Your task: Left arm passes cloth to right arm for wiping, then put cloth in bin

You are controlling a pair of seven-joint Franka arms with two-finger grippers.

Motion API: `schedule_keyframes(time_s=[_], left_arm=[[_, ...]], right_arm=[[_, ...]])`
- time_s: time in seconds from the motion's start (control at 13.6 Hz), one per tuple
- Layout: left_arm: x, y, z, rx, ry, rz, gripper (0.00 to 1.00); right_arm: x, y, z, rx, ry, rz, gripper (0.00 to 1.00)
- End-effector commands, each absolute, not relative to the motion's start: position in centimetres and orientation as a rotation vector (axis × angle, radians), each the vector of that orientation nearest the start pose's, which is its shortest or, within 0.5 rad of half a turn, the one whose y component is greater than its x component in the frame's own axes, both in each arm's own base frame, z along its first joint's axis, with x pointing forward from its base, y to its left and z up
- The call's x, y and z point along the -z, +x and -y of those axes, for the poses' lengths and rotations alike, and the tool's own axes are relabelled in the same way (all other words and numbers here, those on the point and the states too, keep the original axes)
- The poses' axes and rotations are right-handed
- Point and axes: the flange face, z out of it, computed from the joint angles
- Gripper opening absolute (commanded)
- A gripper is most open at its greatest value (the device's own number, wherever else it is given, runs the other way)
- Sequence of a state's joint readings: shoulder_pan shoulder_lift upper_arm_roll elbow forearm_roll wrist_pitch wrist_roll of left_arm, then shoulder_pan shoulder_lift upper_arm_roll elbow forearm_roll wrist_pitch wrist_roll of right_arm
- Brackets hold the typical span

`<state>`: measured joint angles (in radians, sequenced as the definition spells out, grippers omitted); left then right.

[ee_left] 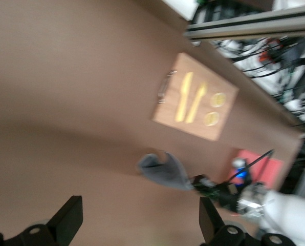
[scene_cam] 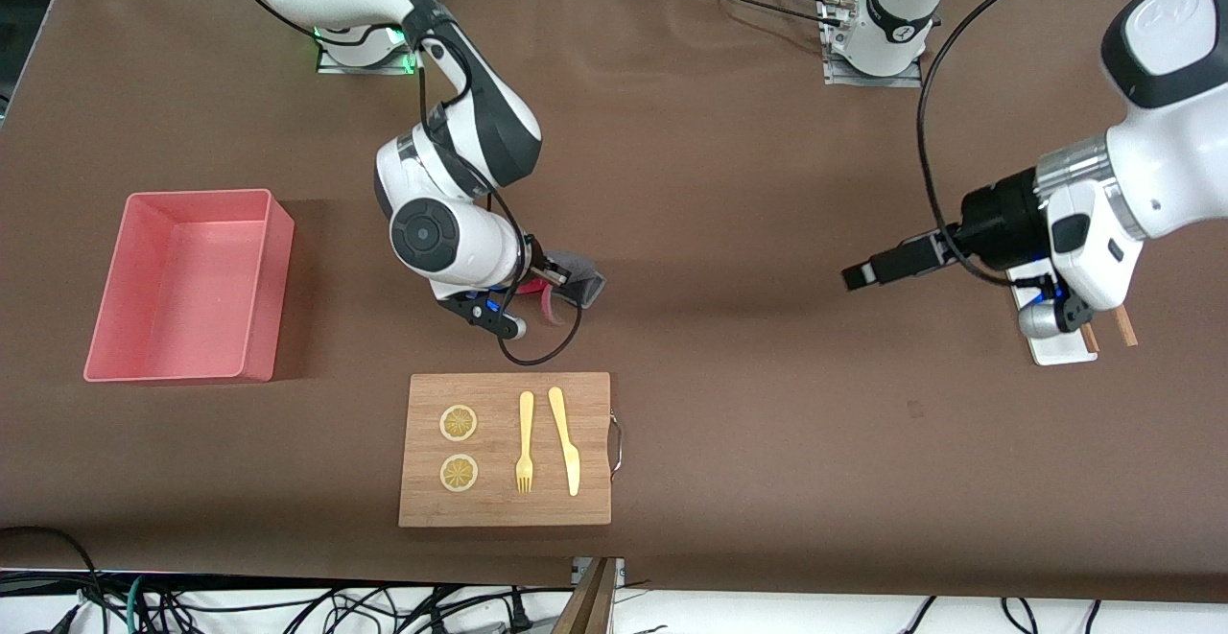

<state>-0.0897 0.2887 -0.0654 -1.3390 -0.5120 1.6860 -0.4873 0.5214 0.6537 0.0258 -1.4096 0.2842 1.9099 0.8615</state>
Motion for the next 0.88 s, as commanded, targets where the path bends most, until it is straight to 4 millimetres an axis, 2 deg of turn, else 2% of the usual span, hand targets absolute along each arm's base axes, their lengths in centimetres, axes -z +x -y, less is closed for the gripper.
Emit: schedule_keyframes(time_s=[0.0,0.15,0.22,0.29,0.59,0.74,0.81], left_arm=[[-58.0,60.7,11.5,0.167,2.805,-0.349,1.00],[-56.9,58.2,10.0,0.185,2.949,-0.331,1.00],[-56.3,57.5,9.3,0.192,2.995,-0.315,1.00],[-56.1,57.4,8.7,0.190,3.023,-0.315,1.00],[-55.5,57.5,7.8,0.186,3.109,-0.314,1.00],[-54.0,57.1,6.5,0.225,3.163,-0.328,1.00],[-53.5,56.4,5.6,0.242,3.177,-0.322,1.00]], right_arm=[[-27.9,60.1,-32.8,-0.501,-2.987,-0.546,0.00],[-25.9,61.3,-27.7,-0.520,-3.030,-0.470,0.00],[-25.5,61.9,-25.1,-0.534,-3.045,-0.417,0.00],[-25.5,62.6,-21.6,-0.574,-3.062,-0.377,0.00],[-26.6,64.8,-9.6,-0.617,-3.100,-0.122,0.00],[-28.0,65.0,-4.6,-0.637,-3.098,-0.029,0.00],[-29.2,65.2,-2.8,-0.639,-3.111,0.027,0.00]])
